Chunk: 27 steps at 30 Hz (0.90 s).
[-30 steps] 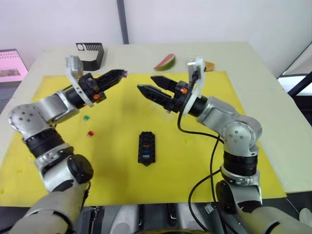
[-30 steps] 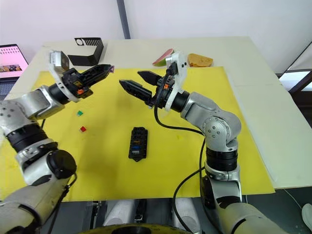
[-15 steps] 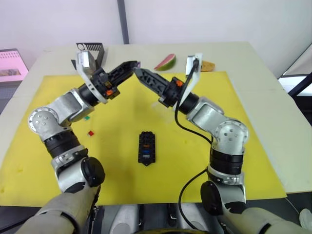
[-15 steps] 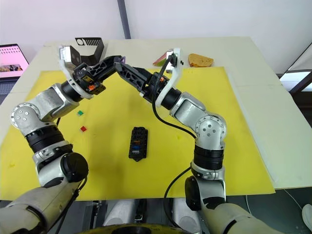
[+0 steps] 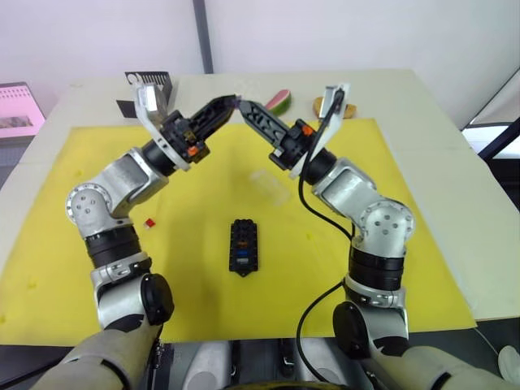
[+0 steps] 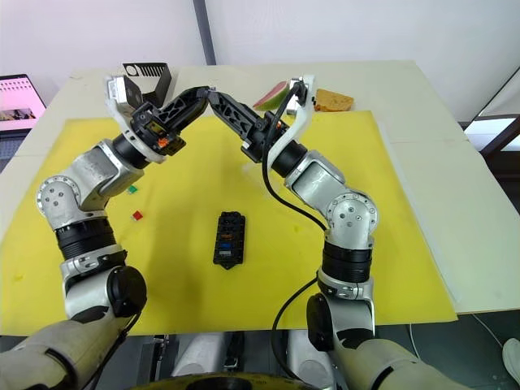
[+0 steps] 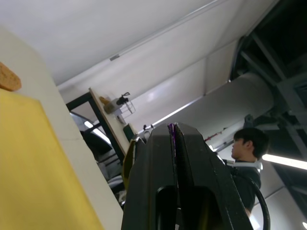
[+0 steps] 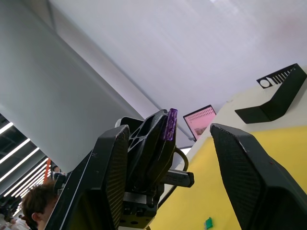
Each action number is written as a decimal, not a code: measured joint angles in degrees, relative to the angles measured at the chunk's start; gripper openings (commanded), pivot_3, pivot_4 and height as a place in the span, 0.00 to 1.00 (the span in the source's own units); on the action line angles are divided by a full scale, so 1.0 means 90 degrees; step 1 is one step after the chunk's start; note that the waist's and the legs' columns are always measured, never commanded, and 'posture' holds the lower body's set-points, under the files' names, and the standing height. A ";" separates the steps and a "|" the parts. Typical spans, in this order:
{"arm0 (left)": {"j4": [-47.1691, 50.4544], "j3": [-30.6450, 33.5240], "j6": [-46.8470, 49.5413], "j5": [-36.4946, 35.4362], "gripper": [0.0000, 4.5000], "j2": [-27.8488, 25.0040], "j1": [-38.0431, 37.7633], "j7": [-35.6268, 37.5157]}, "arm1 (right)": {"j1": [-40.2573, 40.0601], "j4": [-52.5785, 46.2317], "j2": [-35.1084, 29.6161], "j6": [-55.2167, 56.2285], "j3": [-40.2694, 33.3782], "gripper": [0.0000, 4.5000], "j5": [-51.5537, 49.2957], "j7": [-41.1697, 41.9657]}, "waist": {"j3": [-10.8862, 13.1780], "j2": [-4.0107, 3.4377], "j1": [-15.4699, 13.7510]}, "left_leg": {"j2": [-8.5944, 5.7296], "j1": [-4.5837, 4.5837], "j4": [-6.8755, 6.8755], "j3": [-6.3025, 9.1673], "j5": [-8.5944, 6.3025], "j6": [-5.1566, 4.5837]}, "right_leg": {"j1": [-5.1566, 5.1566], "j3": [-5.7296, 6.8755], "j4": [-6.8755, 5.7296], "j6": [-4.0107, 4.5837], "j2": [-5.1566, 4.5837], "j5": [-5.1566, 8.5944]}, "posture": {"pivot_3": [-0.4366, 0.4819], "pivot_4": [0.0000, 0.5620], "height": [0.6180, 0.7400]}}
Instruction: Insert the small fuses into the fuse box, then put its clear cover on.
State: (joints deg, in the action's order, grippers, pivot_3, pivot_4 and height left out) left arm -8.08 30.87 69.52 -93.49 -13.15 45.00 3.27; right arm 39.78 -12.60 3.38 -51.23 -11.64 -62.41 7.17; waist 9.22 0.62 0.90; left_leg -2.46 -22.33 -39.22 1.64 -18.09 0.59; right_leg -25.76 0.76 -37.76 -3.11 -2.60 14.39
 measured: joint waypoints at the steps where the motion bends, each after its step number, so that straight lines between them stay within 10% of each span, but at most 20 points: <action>1: 0.0001 -0.0057 -0.0050 -0.0044 0.00 -0.0044 -0.0001 0.0000 | 0.0000 -0.0001 -0.0005 0.0011 0.0015 0.63 -0.0033 0.0007 | 0.0000 0.0000 0.0000 | 0.0000 0.0000 0.0000 0.0000 0.0000 0.0000 | 0.0000 -0.0001 0.0000 0.0000 0.0000 0.0000 | 0.48 0.27 1.00; 6: 0.0015 -0.0343 -0.0199 -0.0243 0.00 -0.0230 -0.0090 0.0033 | 0.0001 -0.0001 -0.0135 0.0062 0.0144 0.45 -0.0036 0.0014 | 0.0000 0.0000 -0.0005 | 0.0000 0.0000 -0.0001 -0.0001 0.0000 0.0000 | 0.0000 -0.0001 0.0000 0.0000 0.0000 0.0000 | 0.48 0.27 1.00; 21: 0.0039 -0.0820 -0.0599 -0.0387 0.00 -0.0481 -0.0281 0.0258 | 0.0000 -0.0001 -0.0263 0.0127 0.0286 0.45 -0.0033 -0.0018 | 0.0000 0.0000 -0.0003 | 0.0000 0.0000 -0.0001 -0.0001 0.0001 -0.0001 | 0.0000 -0.0002 0.0000 0.0000 0.0001 0.0000 | 0.48 0.27 1.00; 27: 0.0040 -0.0862 -0.0678 -0.0457 0.00 -0.0534 -0.0287 0.0346 | -0.0002 -0.0001 -0.0266 0.0177 0.0278 0.01 -0.0053 -0.0054 | 0.0000 0.0000 -0.0003 | 0.0000 0.0000 -0.0001 -0.0001 0.0000 -0.0001 | 0.0000 -0.0002 0.0000 0.0000 0.0001 0.0000 | 0.48 0.27 1.00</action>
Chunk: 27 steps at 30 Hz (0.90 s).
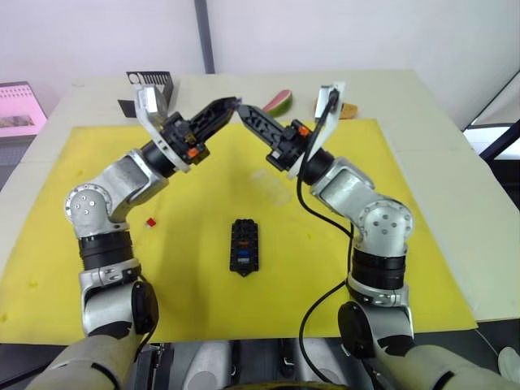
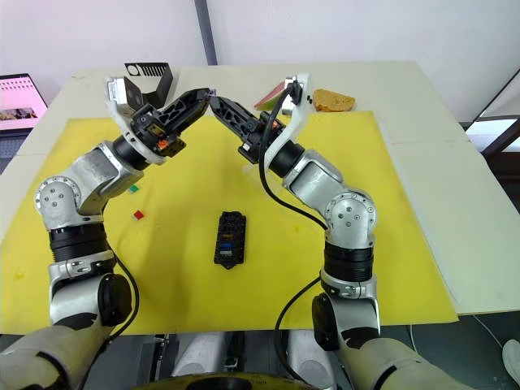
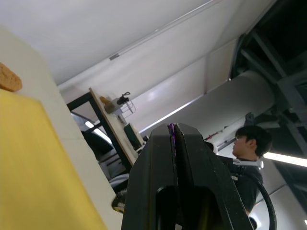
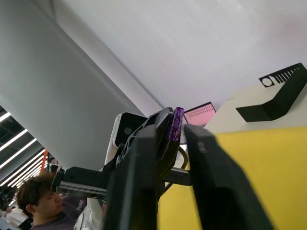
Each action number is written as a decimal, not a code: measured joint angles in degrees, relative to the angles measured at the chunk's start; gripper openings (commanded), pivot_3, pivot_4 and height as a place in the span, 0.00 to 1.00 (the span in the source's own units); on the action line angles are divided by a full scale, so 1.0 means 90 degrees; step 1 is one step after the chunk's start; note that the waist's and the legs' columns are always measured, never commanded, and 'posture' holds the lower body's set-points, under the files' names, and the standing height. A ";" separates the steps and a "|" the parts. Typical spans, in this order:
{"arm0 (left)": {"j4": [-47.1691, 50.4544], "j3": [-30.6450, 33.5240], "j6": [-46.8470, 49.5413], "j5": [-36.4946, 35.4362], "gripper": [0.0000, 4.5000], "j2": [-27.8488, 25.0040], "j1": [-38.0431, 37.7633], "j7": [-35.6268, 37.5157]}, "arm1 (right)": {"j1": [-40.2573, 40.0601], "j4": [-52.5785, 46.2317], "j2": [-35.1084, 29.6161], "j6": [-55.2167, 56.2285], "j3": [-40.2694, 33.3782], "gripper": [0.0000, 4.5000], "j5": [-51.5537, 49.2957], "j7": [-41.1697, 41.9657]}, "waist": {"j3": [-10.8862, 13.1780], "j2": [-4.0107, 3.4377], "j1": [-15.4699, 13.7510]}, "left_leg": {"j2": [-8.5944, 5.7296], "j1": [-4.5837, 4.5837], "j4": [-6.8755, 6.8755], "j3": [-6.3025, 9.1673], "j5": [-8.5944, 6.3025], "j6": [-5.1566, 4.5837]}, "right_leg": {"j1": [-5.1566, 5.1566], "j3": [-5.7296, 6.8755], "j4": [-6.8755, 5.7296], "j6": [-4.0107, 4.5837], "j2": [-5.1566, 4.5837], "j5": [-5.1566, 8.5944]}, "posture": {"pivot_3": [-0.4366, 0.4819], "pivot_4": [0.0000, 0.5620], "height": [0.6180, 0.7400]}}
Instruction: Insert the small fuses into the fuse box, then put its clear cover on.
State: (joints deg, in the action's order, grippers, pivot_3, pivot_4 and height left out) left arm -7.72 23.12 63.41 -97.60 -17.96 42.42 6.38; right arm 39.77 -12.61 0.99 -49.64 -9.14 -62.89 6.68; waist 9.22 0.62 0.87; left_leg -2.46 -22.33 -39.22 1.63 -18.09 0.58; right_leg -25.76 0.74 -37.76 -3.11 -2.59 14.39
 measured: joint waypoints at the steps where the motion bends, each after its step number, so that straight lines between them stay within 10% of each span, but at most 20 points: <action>1: 0.0000 -0.0014 -0.0011 -0.0003 0.00 -0.0002 0.0000 0.0021 | 0.0000 0.0000 -0.0005 0.0000 0.0000 0.01 -0.0023 -0.0002 | 0.0000 0.0000 -0.0001 | 0.0000 0.0000 0.0000 0.0000 0.0000 0.0000 | 0.0000 0.0000 0.0000 0.0000 0.0000 0.0000 | 0.48 0.27 1.00; 17: 0.0071 -0.0230 -0.0141 -0.0114 0.00 -0.0140 -0.0135 0.0193 | -0.0025 -0.0005 -0.0244 -0.0097 -0.0020 0.01 -0.0506 -0.0121 | 0.0000 0.0000 0.0000 | 0.0000 0.0000 0.0000 0.0000 0.0000 -0.0001 | 0.0000 0.0000 0.0000 0.0000 0.0000 0.0000 | 0.48 0.27 1.00; 22: 0.0108 -0.0244 0.0104 -0.0240 0.45 -0.0681 -0.0323 0.0288 | -0.0015 -0.0123 -0.0357 -0.0132 0.0029 0.00 -0.0615 -0.0111 | 0.0000 0.0000 0.0031 | 0.0002 0.0000 0.0001 0.0000 0.0000 -0.0001 | -0.0001 0.0000 0.0000 0.0001 0.0003 0.0001 | 0.48 0.27 1.00; 27: 0.0153 -0.0091 0.0935 -0.0230 0.98 -0.2447 -0.0796 0.1440 | 0.0024 -0.0188 -0.0830 -0.0347 0.0076 0.00 -0.0768 -0.0002 | 0.0002 -0.0003 0.0041 | 0.0004 0.0000 0.0004 -0.0001 0.0000 0.0000 | -0.0006 -0.0003 0.0000 0.0003 0.0007 0.0002 | 0.48 0.27 1.00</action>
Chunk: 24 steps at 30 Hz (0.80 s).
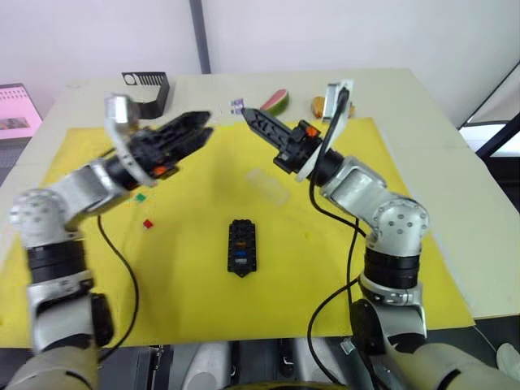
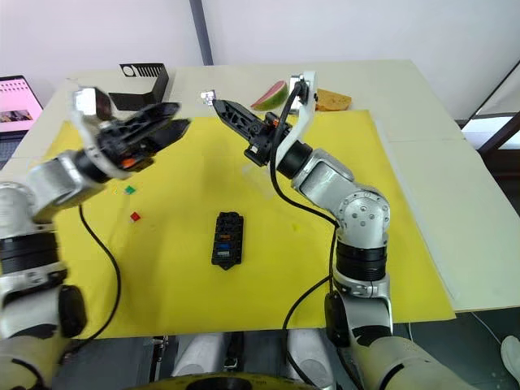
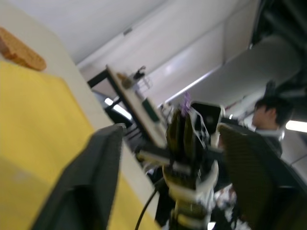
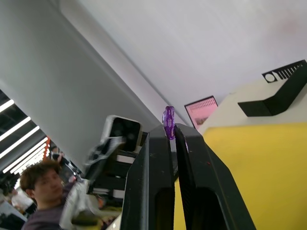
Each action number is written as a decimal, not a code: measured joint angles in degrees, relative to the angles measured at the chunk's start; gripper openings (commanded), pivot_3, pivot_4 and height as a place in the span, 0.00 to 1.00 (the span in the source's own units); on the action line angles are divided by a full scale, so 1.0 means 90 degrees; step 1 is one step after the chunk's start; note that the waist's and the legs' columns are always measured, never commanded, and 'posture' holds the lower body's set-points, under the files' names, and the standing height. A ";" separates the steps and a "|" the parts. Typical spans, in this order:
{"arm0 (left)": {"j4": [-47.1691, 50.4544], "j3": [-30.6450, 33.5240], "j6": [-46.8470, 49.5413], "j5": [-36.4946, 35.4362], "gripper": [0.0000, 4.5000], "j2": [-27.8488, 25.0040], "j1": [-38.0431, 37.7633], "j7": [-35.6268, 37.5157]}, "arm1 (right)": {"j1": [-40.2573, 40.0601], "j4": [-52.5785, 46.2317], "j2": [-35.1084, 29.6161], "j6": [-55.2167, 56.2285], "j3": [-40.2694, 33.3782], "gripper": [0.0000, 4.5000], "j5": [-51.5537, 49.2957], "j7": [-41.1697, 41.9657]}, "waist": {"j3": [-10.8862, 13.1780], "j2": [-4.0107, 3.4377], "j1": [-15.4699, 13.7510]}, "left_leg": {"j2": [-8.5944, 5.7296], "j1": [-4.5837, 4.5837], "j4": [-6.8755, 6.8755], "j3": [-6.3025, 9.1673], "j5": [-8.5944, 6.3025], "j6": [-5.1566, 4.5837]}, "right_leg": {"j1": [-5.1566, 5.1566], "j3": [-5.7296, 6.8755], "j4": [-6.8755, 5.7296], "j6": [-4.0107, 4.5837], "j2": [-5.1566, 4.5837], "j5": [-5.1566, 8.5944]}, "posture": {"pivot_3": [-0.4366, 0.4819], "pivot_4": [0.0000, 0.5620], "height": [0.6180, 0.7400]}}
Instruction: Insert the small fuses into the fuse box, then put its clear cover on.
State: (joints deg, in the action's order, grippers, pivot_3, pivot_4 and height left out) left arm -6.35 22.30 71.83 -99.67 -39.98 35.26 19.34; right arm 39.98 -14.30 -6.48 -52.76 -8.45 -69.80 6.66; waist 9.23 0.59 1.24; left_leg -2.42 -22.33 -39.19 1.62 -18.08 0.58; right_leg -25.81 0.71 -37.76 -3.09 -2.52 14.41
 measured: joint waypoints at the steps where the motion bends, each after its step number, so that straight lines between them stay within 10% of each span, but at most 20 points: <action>1: 0.0117 -0.0016 0.0130 0.0272 0.98 -0.0409 -0.0151 0.0456 | 0.0031 -0.0022 -0.0159 -0.0099 0.0030 0.00 -0.0058 0.0079 | 0.0001 -0.0002 0.0000 | -0.0001 0.0000 0.0001 -0.0002 0.0000 -0.0001 | 0.0001 0.0000 0.0003 0.0000 0.0000 0.0000 | 0.48 0.27 1.00; 12: 0.2220 -0.2424 -0.3069 0.5486 0.98 -0.2400 -0.1772 0.5251 | 0.0742 -0.0702 -0.3347 -0.1274 0.1464 0.00 0.0724 0.2750 | 0.0014 -0.0024 -0.0036 | 0.0007 0.0007 0.0017 -0.0009 -0.0029 -0.0069 | 0.0033 -0.0002 0.0073 0.0003 -0.0005 0.0001 | 0.48 0.27 1.00; 18: 0.2446 -0.2971 -0.4954 0.7257 0.98 -0.1922 -0.2078 0.5525 | 0.0809 -0.1069 -0.4530 0.0410 0.3840 0.00 0.3491 0.4740 | 0.0017 -0.0026 -0.0061 | 0.0010 0.0001 0.0006 -0.0010 -0.0035 -0.0081 | 0.0034 -0.0002 0.0072 0.0000 -0.0006 0.0000 | 0.48 0.27 1.00; 24: 0.2080 -0.3577 -0.5964 0.8393 0.98 -0.1455 -0.1951 0.5667 | 0.0796 -0.0727 -0.4071 0.1214 0.4484 0.00 0.4825 0.5271 | 0.0017 -0.0023 -0.0068 | 0.0010 0.0000 0.0005 -0.0008 -0.0035 -0.0081 | 0.0031 -0.0002 0.0066 -0.0001 -0.0006 -0.0002 | 0.48 0.27 1.00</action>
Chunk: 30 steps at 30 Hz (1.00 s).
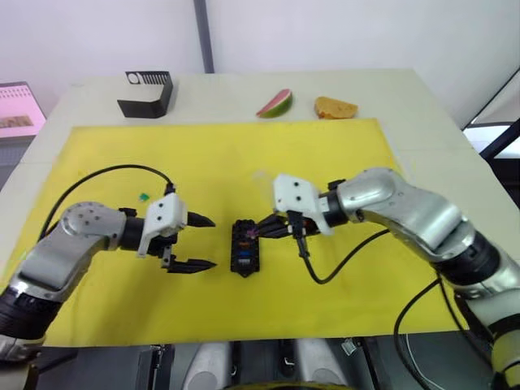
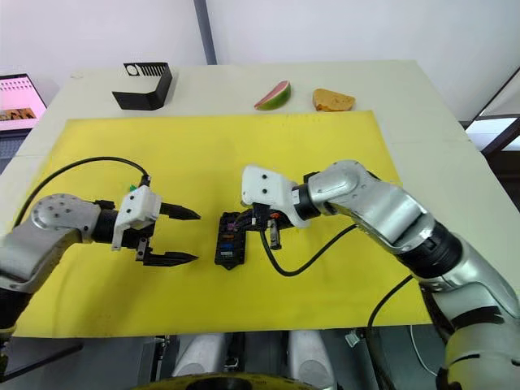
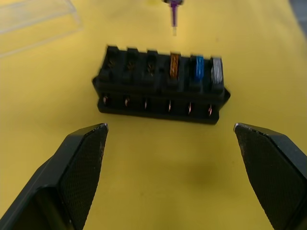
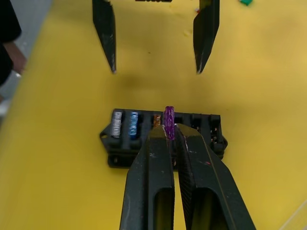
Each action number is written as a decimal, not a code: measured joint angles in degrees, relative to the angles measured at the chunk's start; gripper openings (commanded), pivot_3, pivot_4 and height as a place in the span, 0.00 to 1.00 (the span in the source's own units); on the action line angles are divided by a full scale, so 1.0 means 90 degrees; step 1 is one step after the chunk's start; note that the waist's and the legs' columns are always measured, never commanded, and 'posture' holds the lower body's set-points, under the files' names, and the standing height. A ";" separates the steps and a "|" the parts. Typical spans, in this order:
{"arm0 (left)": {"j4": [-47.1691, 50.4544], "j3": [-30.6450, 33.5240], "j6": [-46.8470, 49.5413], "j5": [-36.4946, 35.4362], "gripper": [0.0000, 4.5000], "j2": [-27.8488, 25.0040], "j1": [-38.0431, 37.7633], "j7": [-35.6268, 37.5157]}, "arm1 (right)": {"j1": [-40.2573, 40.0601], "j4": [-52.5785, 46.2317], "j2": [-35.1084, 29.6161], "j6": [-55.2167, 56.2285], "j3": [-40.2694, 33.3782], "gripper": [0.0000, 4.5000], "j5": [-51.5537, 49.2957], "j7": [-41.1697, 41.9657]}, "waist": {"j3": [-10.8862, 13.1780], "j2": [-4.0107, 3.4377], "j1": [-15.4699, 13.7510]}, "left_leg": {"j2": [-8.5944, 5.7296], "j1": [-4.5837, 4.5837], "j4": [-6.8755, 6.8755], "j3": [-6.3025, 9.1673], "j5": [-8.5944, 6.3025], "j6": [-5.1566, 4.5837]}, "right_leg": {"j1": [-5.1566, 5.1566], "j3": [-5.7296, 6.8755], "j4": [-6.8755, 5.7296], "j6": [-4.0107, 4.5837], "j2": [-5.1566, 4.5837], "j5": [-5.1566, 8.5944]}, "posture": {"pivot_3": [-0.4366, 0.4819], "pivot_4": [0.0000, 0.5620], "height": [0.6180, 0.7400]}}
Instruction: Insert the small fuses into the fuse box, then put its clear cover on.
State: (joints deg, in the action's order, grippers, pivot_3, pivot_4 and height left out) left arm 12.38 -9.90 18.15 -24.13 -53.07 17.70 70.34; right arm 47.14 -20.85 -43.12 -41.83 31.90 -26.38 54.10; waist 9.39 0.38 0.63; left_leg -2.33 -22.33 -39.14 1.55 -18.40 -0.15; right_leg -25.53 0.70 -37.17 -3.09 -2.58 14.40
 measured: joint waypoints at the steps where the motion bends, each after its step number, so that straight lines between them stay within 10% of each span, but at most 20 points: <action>1: -0.0079 -0.0062 -0.0041 0.0093 0.98 0.0075 0.0071 0.0031 | 0.0008 0.0060 0.0082 0.0029 0.0013 0.00 0.0133 0.0020 | 0.0000 0.0000 -0.0003 | 0.0000 0.0000 -0.0001 0.0000 0.0000 0.0000 | 0.0000 0.0000 0.0000 0.0000 0.0000 0.0000 | 0.48 0.27 1.00; 30: -0.0281 -0.0140 -0.0090 0.0658 0.98 0.0704 0.0306 -0.0093 | 0.0059 0.0401 0.0798 0.0109 0.0132 0.00 0.1604 0.0738 | 0.0000 0.0001 0.0001 | -0.0002 0.0000 -0.0005 0.0002 0.0002 0.0003 | 0.0000 0.0002 -0.0005 -0.0001 0.0001 -0.0001 | 0.48 0.27 1.00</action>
State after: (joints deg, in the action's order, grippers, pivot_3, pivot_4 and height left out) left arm 9.85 -11.15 17.34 -18.21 -46.73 20.46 69.51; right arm 47.67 -17.24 -35.94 -40.85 33.08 -11.94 60.74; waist 9.38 0.39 0.64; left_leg -2.34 -22.33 -39.19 1.56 -18.38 -0.12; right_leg -25.53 0.72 -37.22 -3.10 -2.57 14.39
